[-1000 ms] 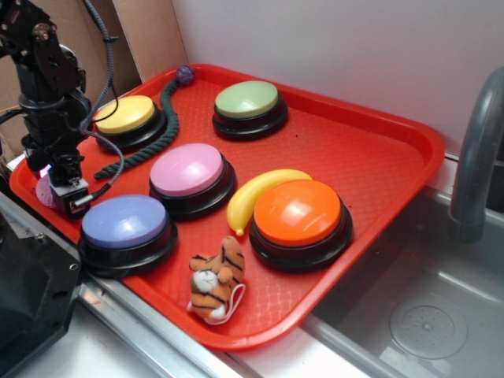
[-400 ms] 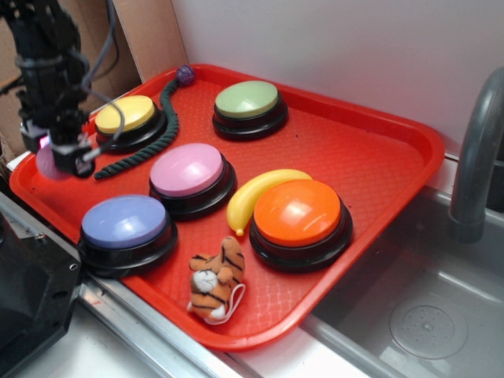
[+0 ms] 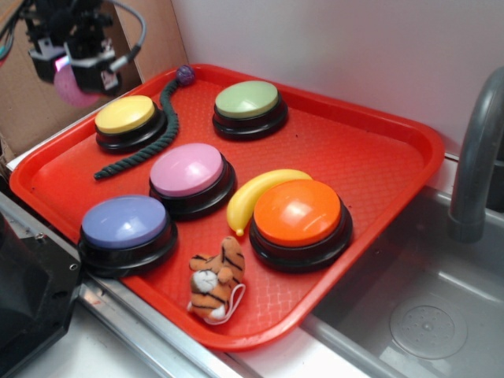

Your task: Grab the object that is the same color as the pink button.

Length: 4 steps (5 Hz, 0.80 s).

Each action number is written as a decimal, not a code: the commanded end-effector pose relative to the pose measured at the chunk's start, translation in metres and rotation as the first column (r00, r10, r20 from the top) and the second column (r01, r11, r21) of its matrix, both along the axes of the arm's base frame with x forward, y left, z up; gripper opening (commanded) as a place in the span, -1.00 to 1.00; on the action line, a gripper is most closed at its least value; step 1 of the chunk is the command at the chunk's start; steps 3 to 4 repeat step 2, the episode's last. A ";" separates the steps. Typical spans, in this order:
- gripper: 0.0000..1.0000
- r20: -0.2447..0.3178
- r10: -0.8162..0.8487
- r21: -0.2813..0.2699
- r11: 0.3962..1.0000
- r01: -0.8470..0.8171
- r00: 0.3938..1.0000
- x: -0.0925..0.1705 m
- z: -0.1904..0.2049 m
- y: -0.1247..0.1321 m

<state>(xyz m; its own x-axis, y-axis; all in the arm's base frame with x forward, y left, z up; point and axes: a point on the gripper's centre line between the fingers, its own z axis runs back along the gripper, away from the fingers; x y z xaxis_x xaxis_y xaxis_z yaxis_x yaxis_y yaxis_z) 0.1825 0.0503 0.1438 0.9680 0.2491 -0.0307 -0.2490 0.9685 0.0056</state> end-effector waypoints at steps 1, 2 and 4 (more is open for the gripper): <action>-1.00 0.126 0.024 0.050 0.998 -0.030 0.992 0.019 0.049 -0.015; -1.00 0.087 0.061 0.051 0.997 -0.066 0.994 0.015 0.037 -0.006; -1.00 0.087 0.061 0.051 0.997 -0.066 0.994 0.015 0.037 -0.006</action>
